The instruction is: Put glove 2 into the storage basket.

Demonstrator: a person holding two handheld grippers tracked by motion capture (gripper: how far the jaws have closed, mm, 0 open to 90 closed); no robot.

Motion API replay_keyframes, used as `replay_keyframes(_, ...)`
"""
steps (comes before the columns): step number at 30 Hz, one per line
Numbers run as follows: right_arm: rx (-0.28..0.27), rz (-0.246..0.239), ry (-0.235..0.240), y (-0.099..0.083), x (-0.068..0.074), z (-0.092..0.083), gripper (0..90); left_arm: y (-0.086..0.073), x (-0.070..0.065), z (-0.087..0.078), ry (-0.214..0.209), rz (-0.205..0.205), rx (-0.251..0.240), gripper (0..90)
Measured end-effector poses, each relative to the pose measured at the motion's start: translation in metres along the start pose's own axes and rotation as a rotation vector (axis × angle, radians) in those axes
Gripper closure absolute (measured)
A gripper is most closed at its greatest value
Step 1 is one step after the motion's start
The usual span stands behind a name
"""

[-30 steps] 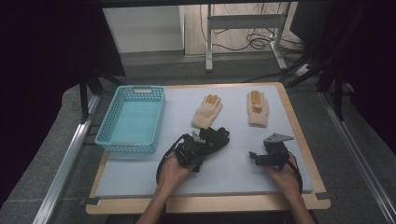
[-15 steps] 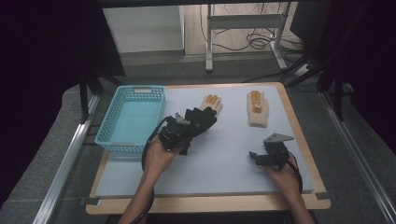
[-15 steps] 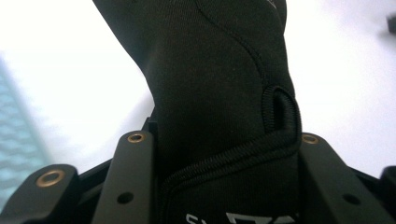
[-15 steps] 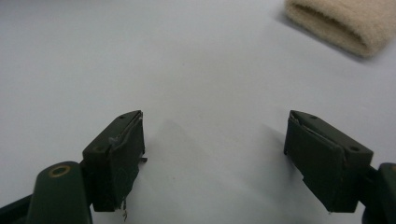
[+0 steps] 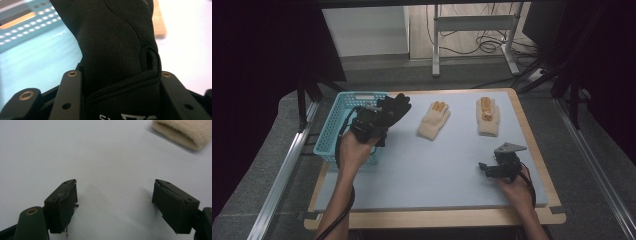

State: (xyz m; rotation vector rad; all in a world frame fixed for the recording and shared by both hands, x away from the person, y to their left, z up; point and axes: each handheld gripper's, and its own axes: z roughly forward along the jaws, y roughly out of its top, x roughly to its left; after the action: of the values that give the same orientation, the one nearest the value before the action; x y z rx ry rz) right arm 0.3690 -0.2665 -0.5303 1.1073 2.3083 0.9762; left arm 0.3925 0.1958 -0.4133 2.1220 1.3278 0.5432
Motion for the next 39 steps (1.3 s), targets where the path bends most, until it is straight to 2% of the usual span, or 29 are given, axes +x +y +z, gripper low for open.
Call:
replay_keyframes(5,0.0,0.0,0.0,0.0,0.0,0.0,19.9,-0.002,0.028,0.0,0.039,-0.04,0.014,58.1)
replay_keyframes(8,0.0,0.0,0.001,0.0,0.0,0.0,19.9,-0.005,0.045,0.004,0.058,-0.079,0.028,58.0)
replay_keyframes(16,0.0,0.001,0.001,0.0,0.0,0.0,19.9,-0.018,0.092,0.021,0.112,-0.192,0.114,57.9)
replay_keyframes(20,-0.001,0.001,0.002,0.0,0.0,0.0,19.9,-0.025,0.107,0.034,0.129,-0.22,0.179,57.7)
replay_keyframes(23,-0.001,0.001,0.001,0.0,0.0,0.0,19.9,-0.029,0.116,0.047,0.126,-0.251,0.236,57.2)
replay_keyframes(25,-0.001,0.001,0.001,0.0,0.0,0.0,19.9,-0.03,0.12,0.053,0.13,-0.248,0.265,56.9)
replay_keyframes(27,0.0,0.001,0.001,0.0,0.0,0.0,19.9,-0.031,0.124,0.06,0.136,-0.262,0.29,56.7)
replay_keyframes(29,-0.001,0.002,0.002,0.0,0.0,0.0,19.9,-0.032,0.126,0.067,0.142,-0.267,0.321,56.2)
replay_keyframes(33,-0.001,0.001,0.002,0.0,0.0,0.0,20.0,-0.034,0.131,0.077,0.186,-0.261,0.38,55.0)
replay_keyframes(35,-0.001,0.001,0.002,0.0,0.0,0.0,19.9,-0.036,0.134,0.08,0.191,-0.259,0.402,53.6)
replay_keyframes(37,-0.001,0.001,0.002,0.0,0.0,0.0,19.9,-0.038,0.135,0.083,0.187,-0.26,0.414,49.1)
replay_keyframes(39,-0.001,0.001,0.002,0.0,0.0,0.0,19.9,-0.039,0.136,0.083,0.192,-0.257,0.415,38.7)
